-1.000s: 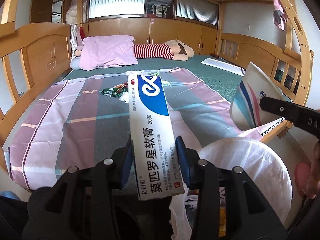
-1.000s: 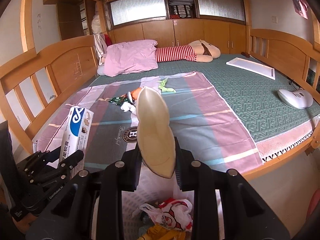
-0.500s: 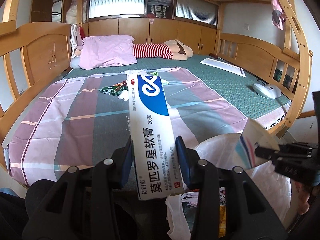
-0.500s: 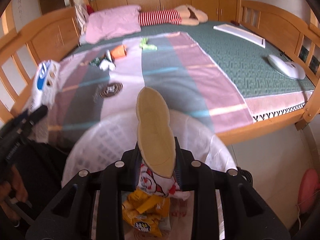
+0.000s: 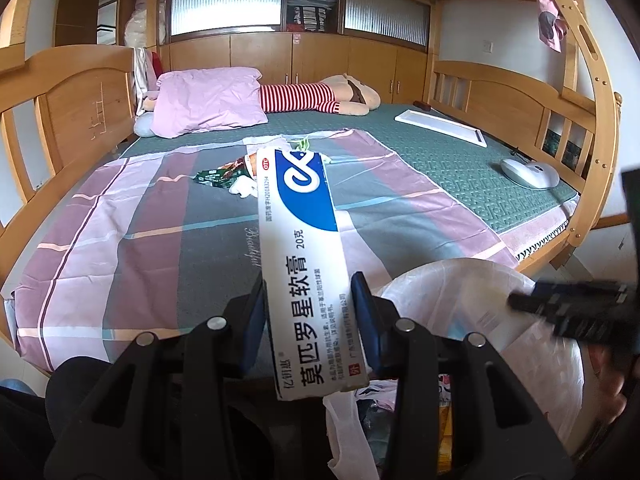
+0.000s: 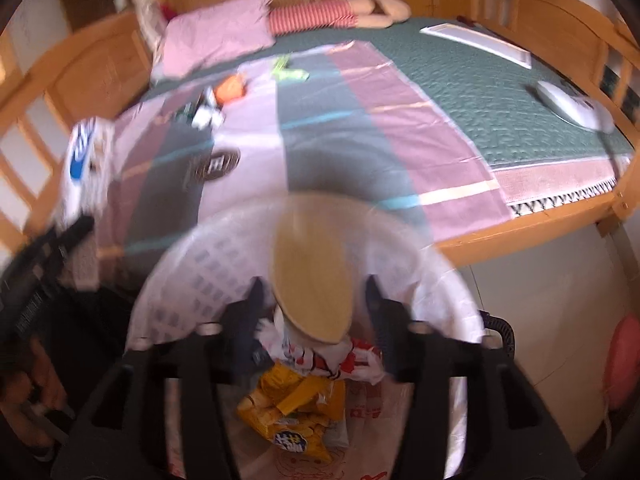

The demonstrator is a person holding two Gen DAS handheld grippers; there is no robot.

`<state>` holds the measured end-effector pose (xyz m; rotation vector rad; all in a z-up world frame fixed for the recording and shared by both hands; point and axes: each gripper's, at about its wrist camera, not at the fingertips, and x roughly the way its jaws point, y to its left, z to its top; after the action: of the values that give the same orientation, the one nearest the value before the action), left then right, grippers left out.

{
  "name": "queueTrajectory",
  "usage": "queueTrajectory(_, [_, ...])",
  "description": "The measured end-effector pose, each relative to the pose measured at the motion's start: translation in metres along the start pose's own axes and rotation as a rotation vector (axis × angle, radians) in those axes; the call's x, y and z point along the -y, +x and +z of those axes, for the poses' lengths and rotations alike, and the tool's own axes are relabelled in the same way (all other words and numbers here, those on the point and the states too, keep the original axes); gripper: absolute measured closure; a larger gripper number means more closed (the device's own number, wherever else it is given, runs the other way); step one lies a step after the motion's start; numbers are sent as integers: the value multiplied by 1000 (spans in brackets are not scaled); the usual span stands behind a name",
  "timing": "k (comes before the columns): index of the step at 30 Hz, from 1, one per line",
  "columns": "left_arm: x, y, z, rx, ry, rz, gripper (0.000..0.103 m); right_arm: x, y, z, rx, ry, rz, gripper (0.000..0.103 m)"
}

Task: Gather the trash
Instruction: 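Drop paper cup into the bin with right tool while left drops ointment box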

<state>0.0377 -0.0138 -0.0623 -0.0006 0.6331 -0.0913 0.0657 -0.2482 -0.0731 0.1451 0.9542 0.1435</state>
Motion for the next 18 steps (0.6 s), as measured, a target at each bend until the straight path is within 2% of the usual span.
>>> queueTrajectory(4, [6, 2, -2, -16, 30, -67, 61, 15, -34, 13, 158, 76, -3, 44])
queueTrajectory(7, [22, 0, -7, -27, 91, -187, 61, 29, -59, 19, 275, 139, -19, 37])
queueTrajectory(9, [40, -4, -13, -31, 170, -279, 61, 39, -71, 22, 333, 184, -28, 35])
queueTrajectory(12, [68, -9, -27, -34, 299, -343, 61, 52, -81, 25, 371, 240, -21, 34])
queueTrajectory(16, [88, -2, -42, -87, 373, -391, 60, 59, -82, 25, 376, 263, -20, 33])
queueTrajectory(17, [91, 0, -44, -96, 381, -401, 58, 58, -82, 24, 373, 261, -20, 33])
queueTrajectory(18, [91, 0, -45, -98, 383, -405, 47, 58, -79, 24, 370, 261, -19, 33])
